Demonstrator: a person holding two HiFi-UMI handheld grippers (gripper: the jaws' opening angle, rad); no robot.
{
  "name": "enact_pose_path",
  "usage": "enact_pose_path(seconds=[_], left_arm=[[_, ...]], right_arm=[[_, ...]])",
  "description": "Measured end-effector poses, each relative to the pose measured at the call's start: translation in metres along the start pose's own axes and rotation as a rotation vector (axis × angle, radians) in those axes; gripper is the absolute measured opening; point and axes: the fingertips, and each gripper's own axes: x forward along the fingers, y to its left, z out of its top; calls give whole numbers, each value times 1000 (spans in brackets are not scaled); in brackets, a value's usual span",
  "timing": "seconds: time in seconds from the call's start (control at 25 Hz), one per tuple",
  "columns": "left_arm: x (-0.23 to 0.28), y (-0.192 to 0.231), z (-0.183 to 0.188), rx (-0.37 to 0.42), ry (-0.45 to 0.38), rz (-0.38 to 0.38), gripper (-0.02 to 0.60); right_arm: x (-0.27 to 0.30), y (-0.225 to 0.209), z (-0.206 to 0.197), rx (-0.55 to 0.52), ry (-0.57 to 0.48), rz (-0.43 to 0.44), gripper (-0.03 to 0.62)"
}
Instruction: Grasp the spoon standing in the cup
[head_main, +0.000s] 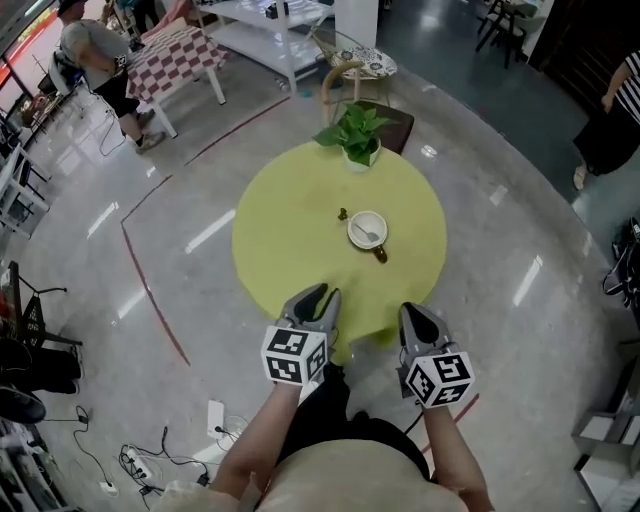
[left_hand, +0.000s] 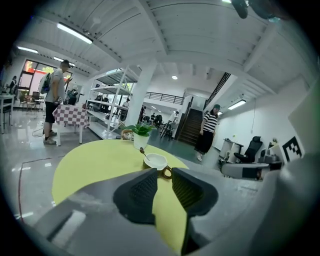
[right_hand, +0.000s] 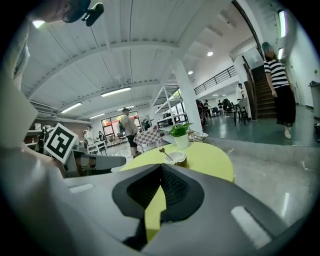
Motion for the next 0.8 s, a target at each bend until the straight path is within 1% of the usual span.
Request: enact_pose_path(seconds=[0.24, 0.44, 0.6, 0.8], left_arm=[[32, 24, 11, -12, 23, -33, 118], [56, 33, 17, -9, 46, -61, 137], [73, 43, 16, -14, 68, -55, 147], [93, 55, 21, -37, 78, -37, 160]], right_arm=[[32, -7, 6, 8, 11, -37, 0], [44, -19, 13, 18, 13, -68, 0], [52, -33, 10, 58, 18, -86, 0], [67, -46, 8, 66, 36, -80, 0]])
